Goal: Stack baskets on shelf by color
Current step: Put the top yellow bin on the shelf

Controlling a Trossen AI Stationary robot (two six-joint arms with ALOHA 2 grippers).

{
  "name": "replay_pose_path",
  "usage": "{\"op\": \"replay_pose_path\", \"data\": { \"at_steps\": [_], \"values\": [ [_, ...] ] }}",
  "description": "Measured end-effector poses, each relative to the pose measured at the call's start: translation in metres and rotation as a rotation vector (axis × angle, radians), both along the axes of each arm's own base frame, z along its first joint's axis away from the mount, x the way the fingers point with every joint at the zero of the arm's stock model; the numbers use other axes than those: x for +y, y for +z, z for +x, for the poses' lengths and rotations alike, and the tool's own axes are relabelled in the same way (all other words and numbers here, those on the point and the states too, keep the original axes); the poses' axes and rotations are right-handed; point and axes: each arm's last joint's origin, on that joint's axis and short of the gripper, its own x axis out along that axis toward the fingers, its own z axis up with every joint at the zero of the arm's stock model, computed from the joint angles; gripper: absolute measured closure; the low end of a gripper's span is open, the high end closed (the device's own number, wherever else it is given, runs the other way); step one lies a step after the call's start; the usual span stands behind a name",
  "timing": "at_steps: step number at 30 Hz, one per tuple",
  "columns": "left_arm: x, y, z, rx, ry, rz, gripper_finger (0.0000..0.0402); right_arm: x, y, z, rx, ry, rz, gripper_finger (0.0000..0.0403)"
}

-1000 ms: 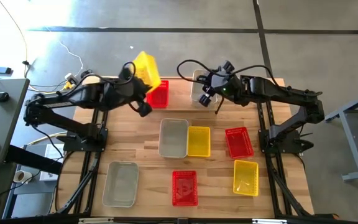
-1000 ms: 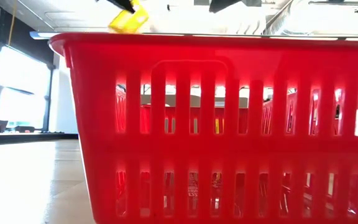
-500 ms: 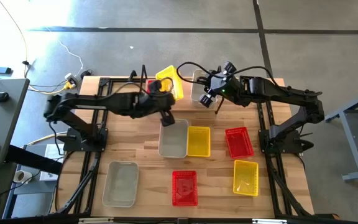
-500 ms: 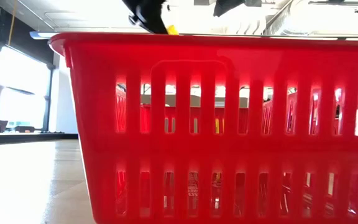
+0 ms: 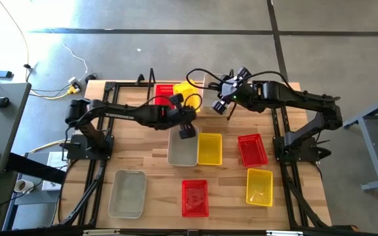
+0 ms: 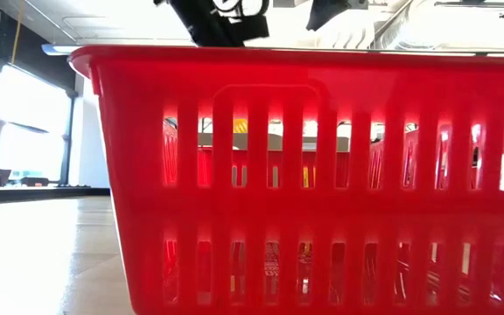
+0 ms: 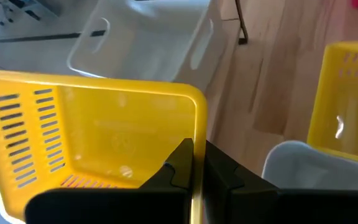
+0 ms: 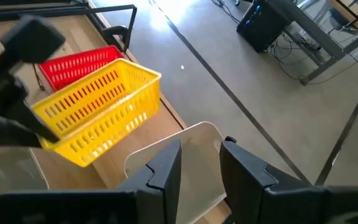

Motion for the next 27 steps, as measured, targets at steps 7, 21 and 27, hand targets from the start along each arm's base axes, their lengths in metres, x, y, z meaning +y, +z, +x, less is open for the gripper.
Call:
{"op": "replay_pose_path", "data": {
  "at_steps": [7, 21, 27],
  "values": [
    [0.01, -0.014, 0.005, 0.048, 0.009, 0.011, 0.0396, 0.0, 0.0, 0.0, 0.0, 0.001, 0.001, 0.0304],
    [0.039, -0.017, 0.0, 0.03, -0.029, -0.08, 0.0396, 0.0, 0.0, 0.0, -0.011, -0.002, 0.016, 0.0304],
    [0.046, -0.014, 0.0, 0.009, -0.059, -0.106, 0.0396, 0.0, 0.0, 0.0, -0.011, -0.002, 0.016, 0.0304]
  ]
}}
